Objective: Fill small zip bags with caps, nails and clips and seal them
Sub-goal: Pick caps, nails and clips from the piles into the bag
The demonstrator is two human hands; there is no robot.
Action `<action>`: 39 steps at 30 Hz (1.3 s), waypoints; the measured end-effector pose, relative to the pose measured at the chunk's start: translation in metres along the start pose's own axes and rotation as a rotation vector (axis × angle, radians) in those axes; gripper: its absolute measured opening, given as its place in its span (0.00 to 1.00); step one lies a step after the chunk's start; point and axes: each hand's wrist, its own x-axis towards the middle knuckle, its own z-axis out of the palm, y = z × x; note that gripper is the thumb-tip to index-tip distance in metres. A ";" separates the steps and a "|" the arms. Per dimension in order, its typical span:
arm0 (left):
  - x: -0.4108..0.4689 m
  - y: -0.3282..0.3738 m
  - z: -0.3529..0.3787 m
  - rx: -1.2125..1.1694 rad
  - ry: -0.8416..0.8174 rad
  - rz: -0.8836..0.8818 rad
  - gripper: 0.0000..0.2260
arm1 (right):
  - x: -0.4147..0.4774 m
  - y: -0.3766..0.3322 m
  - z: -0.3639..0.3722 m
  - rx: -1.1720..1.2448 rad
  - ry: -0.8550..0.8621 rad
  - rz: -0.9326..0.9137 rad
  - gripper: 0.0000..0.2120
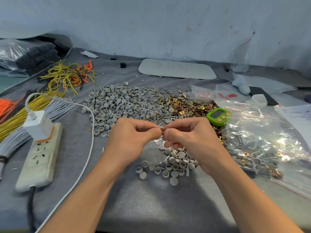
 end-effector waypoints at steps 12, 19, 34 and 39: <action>-0.007 0.000 0.001 0.355 -0.053 0.226 0.06 | -0.001 0.004 -0.004 0.003 -0.115 0.212 0.10; -0.006 0.002 0.001 0.099 -0.095 0.055 0.07 | 0.001 -0.001 -0.009 0.075 -0.188 0.258 0.13; -0.009 0.009 0.001 -0.100 -0.154 -0.151 0.07 | -0.005 0.000 -0.002 -0.154 -0.056 -0.126 0.12; -0.009 0.010 0.002 -0.018 -0.152 -0.204 0.07 | -0.005 0.001 0.003 -0.347 -0.033 -0.264 0.14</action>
